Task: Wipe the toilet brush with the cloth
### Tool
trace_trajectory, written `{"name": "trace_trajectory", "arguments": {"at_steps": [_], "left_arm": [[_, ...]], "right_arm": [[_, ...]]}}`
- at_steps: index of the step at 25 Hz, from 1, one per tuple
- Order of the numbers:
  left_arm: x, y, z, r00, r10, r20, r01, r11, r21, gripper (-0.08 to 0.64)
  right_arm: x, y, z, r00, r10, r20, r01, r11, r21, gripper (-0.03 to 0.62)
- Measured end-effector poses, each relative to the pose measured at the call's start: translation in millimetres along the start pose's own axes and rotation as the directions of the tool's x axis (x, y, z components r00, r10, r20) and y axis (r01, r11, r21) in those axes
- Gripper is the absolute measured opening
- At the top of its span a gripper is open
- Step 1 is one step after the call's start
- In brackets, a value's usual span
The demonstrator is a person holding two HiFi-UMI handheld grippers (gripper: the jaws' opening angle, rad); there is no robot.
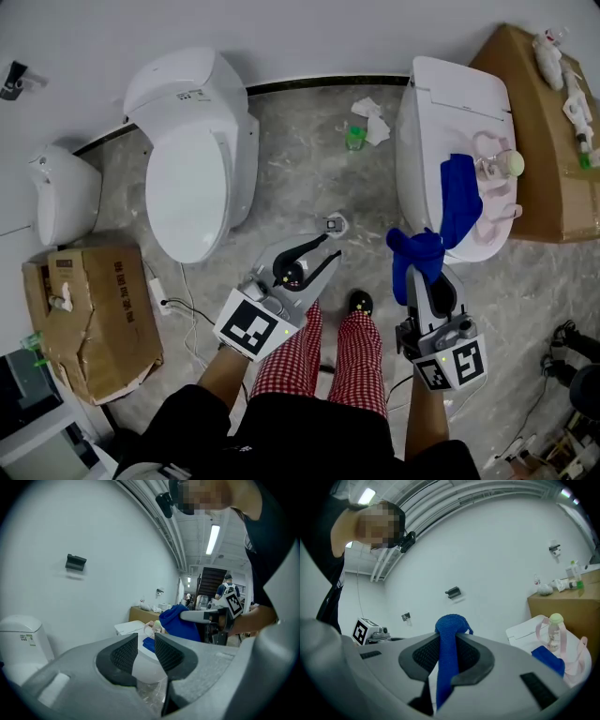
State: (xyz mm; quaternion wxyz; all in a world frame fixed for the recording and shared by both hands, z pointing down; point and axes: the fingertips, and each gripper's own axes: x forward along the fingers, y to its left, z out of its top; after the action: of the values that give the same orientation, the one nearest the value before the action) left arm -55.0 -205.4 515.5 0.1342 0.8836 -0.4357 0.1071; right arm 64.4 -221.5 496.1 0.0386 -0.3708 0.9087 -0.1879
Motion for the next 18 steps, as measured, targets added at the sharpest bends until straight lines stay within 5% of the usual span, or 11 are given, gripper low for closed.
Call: {"name": "trace_trajectory", "arguments": {"at_steps": [18], "left_arm": [[24, 22, -65, 0.997, -0.035, -0.072, 0.036, 0.999, 0.014, 0.112]], "right_arm": [[25, -20, -44, 0.999, -0.018, -0.043, 0.017, 1.000, -0.012, 0.064]]}}
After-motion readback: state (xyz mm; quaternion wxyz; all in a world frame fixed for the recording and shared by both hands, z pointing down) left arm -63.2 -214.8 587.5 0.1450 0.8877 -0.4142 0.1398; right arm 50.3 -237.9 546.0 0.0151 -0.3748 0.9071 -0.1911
